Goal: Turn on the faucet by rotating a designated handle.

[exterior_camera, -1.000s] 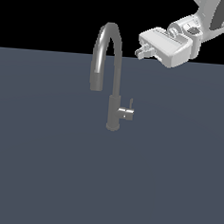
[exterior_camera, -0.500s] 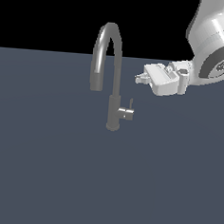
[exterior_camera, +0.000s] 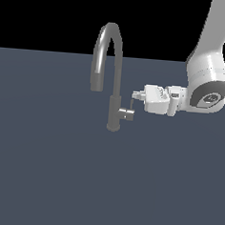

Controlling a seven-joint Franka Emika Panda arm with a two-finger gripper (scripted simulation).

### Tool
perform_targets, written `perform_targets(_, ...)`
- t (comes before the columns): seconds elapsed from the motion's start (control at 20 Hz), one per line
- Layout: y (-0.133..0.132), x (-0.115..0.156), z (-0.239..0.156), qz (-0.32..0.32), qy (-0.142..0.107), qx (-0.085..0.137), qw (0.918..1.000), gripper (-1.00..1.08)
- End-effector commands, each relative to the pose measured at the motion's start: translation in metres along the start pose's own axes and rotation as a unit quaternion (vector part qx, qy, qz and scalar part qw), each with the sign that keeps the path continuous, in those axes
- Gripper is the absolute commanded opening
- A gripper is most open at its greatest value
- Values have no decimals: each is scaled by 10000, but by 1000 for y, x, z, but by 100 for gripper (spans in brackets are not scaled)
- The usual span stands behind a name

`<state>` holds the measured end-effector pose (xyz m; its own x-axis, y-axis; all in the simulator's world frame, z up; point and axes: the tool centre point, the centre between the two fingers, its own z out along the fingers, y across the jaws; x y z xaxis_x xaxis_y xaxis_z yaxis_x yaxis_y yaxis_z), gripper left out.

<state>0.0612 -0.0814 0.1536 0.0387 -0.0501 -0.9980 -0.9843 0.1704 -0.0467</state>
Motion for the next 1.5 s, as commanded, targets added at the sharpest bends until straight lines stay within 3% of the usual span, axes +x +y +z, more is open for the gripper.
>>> perform_targets(0.0, -1, 9, 2, 120, -105, 130, 9998, -100)
perform_targets(0.55, 0, 18, 5, 234, -205, 246, 9992, -100)
perform_targets(1.45, 40, 7, 7, 234, -202, 256, 9992, -100)
